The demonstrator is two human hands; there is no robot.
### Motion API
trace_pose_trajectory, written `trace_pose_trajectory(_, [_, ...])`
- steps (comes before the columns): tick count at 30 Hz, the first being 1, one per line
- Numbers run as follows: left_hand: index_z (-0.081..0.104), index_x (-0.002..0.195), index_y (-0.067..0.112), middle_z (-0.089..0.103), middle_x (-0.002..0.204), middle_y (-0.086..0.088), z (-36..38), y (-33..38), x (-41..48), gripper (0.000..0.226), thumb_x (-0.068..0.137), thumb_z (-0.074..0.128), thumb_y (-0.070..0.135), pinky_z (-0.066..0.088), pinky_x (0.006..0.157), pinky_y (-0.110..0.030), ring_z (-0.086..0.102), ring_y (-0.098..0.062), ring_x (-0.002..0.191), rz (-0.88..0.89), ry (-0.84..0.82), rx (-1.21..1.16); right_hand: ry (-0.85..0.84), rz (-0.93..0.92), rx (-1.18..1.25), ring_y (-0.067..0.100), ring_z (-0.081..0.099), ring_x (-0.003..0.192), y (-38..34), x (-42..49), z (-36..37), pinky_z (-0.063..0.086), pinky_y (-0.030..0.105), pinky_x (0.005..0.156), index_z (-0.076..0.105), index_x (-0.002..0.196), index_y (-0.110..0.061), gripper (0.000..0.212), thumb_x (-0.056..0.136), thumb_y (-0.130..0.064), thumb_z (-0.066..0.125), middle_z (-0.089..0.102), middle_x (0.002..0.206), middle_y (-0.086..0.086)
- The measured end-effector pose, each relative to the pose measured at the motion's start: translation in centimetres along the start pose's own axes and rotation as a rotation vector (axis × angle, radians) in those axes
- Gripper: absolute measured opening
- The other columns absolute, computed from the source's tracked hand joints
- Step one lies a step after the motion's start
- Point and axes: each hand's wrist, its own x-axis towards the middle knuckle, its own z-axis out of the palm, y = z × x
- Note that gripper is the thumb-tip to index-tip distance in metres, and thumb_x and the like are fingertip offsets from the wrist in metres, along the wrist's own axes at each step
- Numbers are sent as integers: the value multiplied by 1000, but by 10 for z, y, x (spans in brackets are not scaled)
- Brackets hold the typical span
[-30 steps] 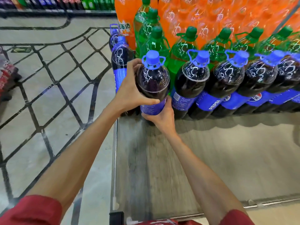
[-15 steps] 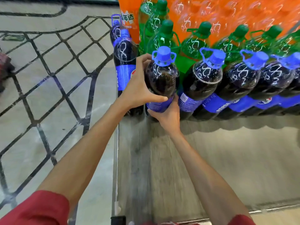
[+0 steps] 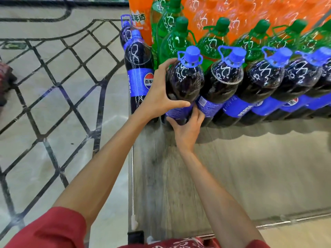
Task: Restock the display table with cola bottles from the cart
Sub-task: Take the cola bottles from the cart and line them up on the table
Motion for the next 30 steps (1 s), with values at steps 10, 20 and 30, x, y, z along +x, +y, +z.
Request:
trace_pose_trajectory(10, [23,151,10,37,151,-8,0,-1,-2,118,61,97,26,40,114,-45,42,-16,139,-84,-11,15,-5,26,-92,23,50,124,-4,3,-7,50,44,79,48,138,-12,91,65,-44,92,48,133,3])
trace_pose_trajectory(20, [23,153,8,34,153,-5,5,5,-9,116,64,96,21,39,116,-36,41,-11,139,-87,20,39,4,59,-59,28,53,119,-1,2,-6,49,42,80,51,136,-13,89,63,-38,95,52,128,6])
trace_pose_trajectory(30, [17,158,15,33,157,4,8,19,-20,116,70,93,24,35,119,-30,37,-6,142,-176,15,51,-169,80,0,19,60,109,7,8,-26,50,35,89,55,130,-13,67,76,-33,89,52,126,3])
